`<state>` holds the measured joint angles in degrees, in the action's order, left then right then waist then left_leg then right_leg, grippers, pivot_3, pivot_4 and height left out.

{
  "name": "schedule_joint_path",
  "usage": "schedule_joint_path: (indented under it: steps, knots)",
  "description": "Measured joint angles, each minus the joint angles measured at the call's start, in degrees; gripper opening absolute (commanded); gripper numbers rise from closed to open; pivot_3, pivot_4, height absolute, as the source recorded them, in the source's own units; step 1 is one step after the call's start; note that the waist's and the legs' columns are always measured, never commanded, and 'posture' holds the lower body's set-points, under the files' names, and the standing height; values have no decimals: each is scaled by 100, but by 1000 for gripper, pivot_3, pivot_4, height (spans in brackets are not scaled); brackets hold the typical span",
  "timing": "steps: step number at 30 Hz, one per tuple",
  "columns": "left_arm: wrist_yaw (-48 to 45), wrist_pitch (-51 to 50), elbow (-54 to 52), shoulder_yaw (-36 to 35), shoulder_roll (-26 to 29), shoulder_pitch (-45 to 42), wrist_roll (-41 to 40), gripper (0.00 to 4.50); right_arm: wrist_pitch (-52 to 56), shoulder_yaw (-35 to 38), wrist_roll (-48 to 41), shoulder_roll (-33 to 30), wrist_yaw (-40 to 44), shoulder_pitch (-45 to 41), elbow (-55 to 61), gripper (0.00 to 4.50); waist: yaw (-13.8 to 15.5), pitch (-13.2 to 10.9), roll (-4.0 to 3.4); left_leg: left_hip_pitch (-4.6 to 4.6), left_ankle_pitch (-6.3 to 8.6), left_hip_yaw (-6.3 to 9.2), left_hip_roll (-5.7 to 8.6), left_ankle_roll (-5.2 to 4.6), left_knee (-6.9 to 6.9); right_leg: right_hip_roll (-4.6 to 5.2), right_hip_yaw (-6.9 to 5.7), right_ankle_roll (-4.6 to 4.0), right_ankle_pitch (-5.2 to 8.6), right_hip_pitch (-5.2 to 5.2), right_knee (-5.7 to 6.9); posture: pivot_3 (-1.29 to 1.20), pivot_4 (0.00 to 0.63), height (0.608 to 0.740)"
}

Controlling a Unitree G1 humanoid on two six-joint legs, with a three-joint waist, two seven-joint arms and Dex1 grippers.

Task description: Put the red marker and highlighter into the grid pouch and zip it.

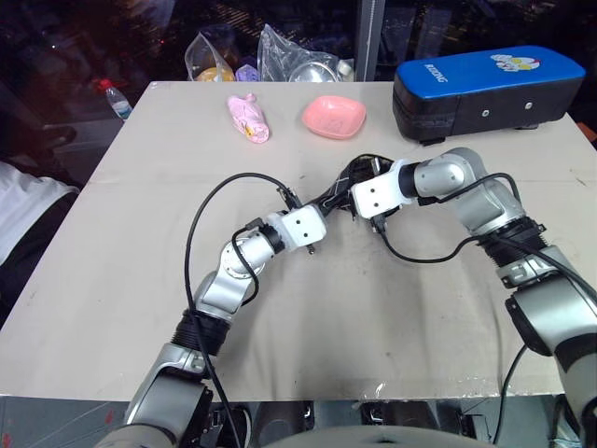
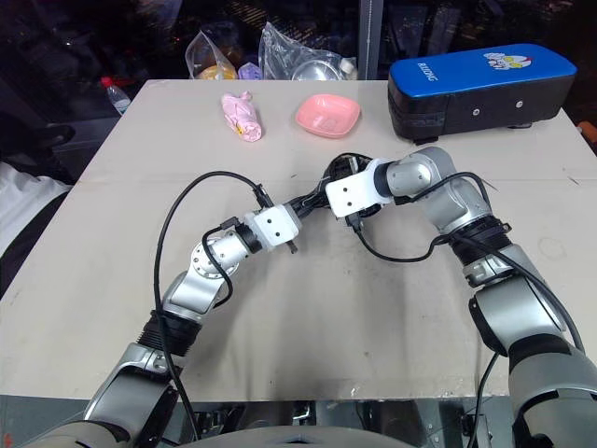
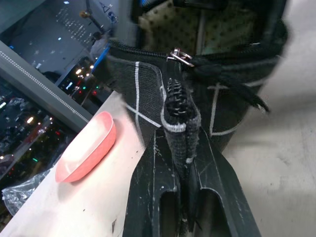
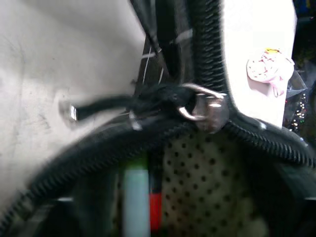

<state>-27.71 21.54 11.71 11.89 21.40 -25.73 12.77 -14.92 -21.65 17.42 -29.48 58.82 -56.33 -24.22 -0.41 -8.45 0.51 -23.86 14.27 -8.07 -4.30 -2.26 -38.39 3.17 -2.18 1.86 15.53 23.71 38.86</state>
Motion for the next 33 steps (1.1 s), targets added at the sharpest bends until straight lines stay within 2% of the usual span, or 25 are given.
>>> schedule_joint_path:
  steps: [4,7,10,11,14,17,21,27,33]
  knots:
    - [14,-14,-5,-3,-12,33,-2,0,790,794,-897,-554,443,144,785,4447,18,0,0,2,1,1,0,-1,1,1,0,0,0,-1,-2,0,150,740]
    - [-16,-13,0,6,-44,45,-10,0,1887,1190,-1567,-798,715,534,1699,4447,7,0,0,3,1,12,-2,-1,2,-2,-1,-1,0,-2,2,0,150,740]
    - [-106,-5,12,20,-70,44,-60,0,3861,1611,-2500,-974,749,1070,2939,4447,-12,0,0,2,1,40,-2,-1,2,-2,1,-1,0,-1,2,0,150,740]
    - [-110,-4,12,20,-72,46,-69,0,4041,1624,-2590,-997,754,1107,3057,4447,-14,0,0,2,1,42,-2,-2,2,-1,1,-1,0,-2,2,0,150,740]
    - [-215,1,26,53,-108,40,-148,0,5510,1929,-3352,-1089,561,1687,4190,4447,12,1,2,-1,2,55,-2,-3,3,0,-8,-2,0,-6,-4,0,150,740]
    - [-268,3,34,106,-155,38,-167,0,7103,2043,-3931,-638,-139,2258,4938,4447,8,1,3,-1,2,54,1,-4,0,2,-2,-2,-1,-6,1,0,150,740]
    - [-338,8,44,222,-284,35,-171,0,8331,2174,-4286,120,-1134,2774,5280,4447,8,2,4,-1,2,59,5,-4,-1,0,-4,-2,0,-9,2,0,150,740]
    - [-431,40,136,240,-300,23,-172,0,9086,2394,-4417,942,-2173,2887,5189,4447,3,2,5,-1,2,63,7,-4,0,-4,-5,-1,0,-8,2,0,150,740]
    - [-452,50,156,312,-360,20,-169,0,9238,2719,-4563,1411,-2736,2651,4787,4447,0,2,5,-1,2,63,8,-4,0,-4,-5,-1,0,-8,0,0,150,740]
